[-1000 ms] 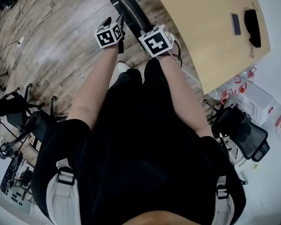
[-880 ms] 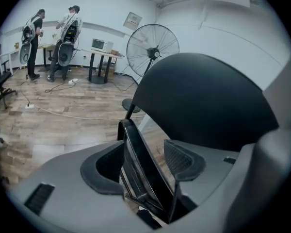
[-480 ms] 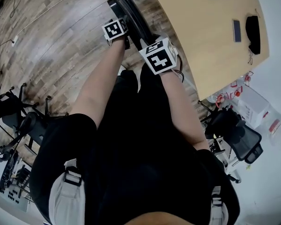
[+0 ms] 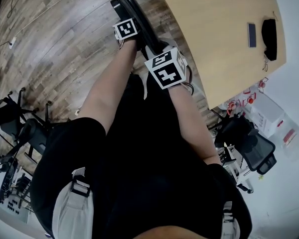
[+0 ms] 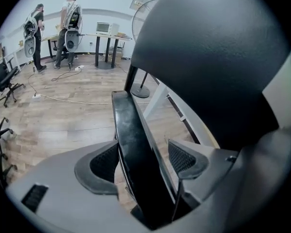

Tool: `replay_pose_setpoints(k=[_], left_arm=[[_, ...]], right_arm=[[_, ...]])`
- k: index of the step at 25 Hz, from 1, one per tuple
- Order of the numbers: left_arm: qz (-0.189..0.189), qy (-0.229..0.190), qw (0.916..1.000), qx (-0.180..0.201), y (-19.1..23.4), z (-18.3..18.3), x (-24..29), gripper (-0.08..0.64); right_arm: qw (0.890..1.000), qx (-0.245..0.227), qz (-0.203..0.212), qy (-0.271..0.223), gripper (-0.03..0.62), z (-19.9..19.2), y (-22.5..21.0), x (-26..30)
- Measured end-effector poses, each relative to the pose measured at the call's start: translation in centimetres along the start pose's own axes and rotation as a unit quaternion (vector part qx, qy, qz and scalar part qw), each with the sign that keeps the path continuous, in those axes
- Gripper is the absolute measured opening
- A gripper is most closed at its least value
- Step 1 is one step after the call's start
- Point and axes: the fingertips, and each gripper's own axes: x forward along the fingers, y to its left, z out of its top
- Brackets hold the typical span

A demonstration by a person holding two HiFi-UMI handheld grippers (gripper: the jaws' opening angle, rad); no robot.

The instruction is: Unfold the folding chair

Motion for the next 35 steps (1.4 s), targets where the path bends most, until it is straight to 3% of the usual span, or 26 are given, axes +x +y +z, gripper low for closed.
replay_pose_setpoints(k=[5,8,9,11,15,18,25,35], left_arm=[[-0.002,0.013,0.9997,-0.019,-0.4,-0.9,1.9,0.310],[-0.055,0.072,0.9944,-0.054,-2.8,-3.4,2.1,0.295],[-0.064,0.078,0.9931,-0.059,-3.1,-3.7,2.0,0.253],[-0.062,0.066,0.9940,-0.061,-2.9,-3.2,1.8,0.212],[-0.063,0.062,0.9938,-0.068,-2.6,-3.0,1.6,0.199],[-0.057,0.036,0.9957,-0.064,-1.5,-1.7,0.5,0.196],[-0.092,0.038,0.9919,-0.080,0.2,-2.4,0.2,0.193],[-0.111,0.037,0.9901,-0.078,3.6,-3.5,0.3,0.195]], right_arm=[[1.000,0.000,0.003,-0.005,0.114,0.1,0.0,0.1],[1.000,0.002,0.002,-0.006,0.114,0.0,-0.5,0.1],[1.000,0.003,0.000,-0.007,0.114,-0.1,-0.7,0.1],[1.000,0.004,-0.003,-0.008,0.114,-0.2,-1.2,0.0],[1.000,0.008,-0.009,-0.009,0.114,-0.5,-2.4,-0.2],[1.000,0.013,-0.007,-0.008,0.114,-0.7,-2.7,-0.2],[1.000,0.013,0.010,-0.014,0.114,-0.5,-1.0,0.3],[1.000,0.015,0.011,-0.018,0.115,-0.6,-0.8,0.6]])
